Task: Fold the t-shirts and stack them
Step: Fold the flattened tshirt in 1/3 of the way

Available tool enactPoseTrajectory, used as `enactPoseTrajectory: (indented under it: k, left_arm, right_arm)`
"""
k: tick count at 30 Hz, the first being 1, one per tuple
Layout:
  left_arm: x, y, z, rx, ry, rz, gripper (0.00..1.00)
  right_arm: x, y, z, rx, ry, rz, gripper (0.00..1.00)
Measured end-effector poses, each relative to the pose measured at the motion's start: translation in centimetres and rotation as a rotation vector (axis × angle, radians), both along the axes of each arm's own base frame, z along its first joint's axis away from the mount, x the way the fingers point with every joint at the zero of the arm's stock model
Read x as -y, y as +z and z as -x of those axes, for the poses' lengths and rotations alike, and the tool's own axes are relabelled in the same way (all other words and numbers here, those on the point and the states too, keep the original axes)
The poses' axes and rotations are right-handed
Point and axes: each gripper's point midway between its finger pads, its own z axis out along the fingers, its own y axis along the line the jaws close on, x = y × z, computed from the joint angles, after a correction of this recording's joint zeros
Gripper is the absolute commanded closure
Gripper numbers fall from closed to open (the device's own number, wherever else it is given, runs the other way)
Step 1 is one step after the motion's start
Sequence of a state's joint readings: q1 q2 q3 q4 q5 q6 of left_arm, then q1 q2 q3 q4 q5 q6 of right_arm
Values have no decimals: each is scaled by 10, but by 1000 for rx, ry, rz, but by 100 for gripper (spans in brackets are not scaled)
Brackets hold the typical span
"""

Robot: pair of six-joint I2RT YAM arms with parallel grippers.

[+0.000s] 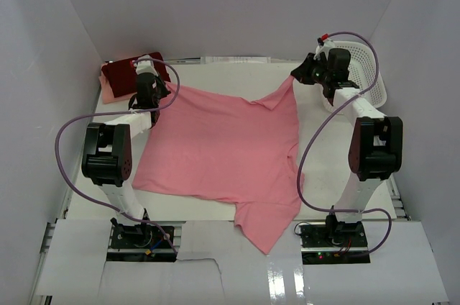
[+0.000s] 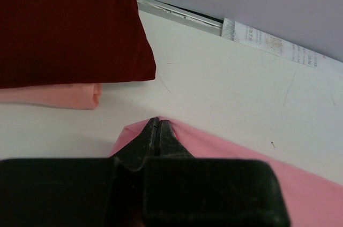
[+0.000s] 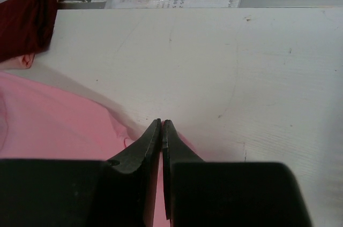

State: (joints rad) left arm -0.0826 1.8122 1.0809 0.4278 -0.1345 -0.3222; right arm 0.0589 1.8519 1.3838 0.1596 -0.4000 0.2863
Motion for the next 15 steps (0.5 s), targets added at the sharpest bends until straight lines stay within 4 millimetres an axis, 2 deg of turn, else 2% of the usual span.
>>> enactPoseTrajectory:
  k: [4, 10, 15]
  left_arm:
    - [1, 0, 0, -1, -10, -6, 100]
    - [3, -2, 3, -5, -27, -13, 100]
    - [2, -13, 10, -28, -29, -21, 100]
  right_arm:
    - [0, 6, 9, 7, 3, -1, 92]
    - [0, 29, 31, 43, 12, -6, 92]
    - [0, 44, 51, 60, 18, -10, 92]
